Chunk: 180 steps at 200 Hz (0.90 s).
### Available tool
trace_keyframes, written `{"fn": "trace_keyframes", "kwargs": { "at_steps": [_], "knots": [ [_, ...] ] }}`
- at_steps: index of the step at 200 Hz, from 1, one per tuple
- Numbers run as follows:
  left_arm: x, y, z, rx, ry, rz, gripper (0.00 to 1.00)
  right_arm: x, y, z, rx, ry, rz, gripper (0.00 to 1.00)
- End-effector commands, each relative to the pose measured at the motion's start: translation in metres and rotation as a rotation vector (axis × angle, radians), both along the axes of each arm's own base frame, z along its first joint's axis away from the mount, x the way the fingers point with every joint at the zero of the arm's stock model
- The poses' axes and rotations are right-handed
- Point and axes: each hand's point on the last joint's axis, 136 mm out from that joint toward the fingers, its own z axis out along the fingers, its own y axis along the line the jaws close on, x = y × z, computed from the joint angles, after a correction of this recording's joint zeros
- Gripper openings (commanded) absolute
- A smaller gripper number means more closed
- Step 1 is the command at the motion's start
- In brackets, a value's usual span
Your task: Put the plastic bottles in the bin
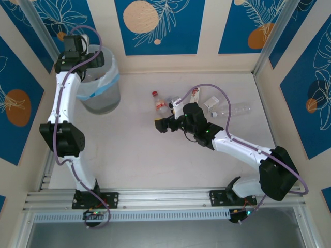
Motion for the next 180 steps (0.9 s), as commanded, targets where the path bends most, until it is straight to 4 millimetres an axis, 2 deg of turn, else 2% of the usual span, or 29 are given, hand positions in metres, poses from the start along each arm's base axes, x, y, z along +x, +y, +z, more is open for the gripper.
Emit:
{"fn": "trace_keyframes", "kwargs": {
  "at_steps": [1, 36, 60, 85, 120, 157, 180],
  "knots": [
    [-0.011, -0.006, 0.029, -0.071, -0.050, -0.031, 0.96, 0.007, -0.013, 0.005, 0.025, 0.008, -0.073, 1.00],
    [-0.022, -0.028, 0.048, -0.201, -0.081, -0.099, 0.99, 0.028, -0.040, -0.016, 0.062, 0.170, -0.220, 1.00],
    [-0.030, -0.052, 0.060, -0.297, -0.097, -0.169, 0.99, 0.036, -0.057, -0.025, 0.087, 0.234, -0.290, 1.00],
    [-0.041, -0.077, 0.073, -0.311, -0.113, -0.226, 0.99, 0.046, -0.090, -0.038, 0.041, 0.305, -0.420, 0.99],
    [-0.069, -0.123, 0.089, -0.329, -0.161, -0.335, 0.99, 0.049, -0.132, -0.056, -0.038, 0.375, -0.508, 0.97],
    [-0.109, -0.166, 0.086, -0.355, -0.195, -0.422, 0.99, 0.053, -0.185, -0.070, -0.048, 0.479, -0.695, 0.97],
    [-0.133, -0.182, 0.071, -0.404, -0.183, -0.453, 0.99, 0.056, -0.207, -0.072, -0.022, 0.506, -0.762, 0.96]
  ]
}}
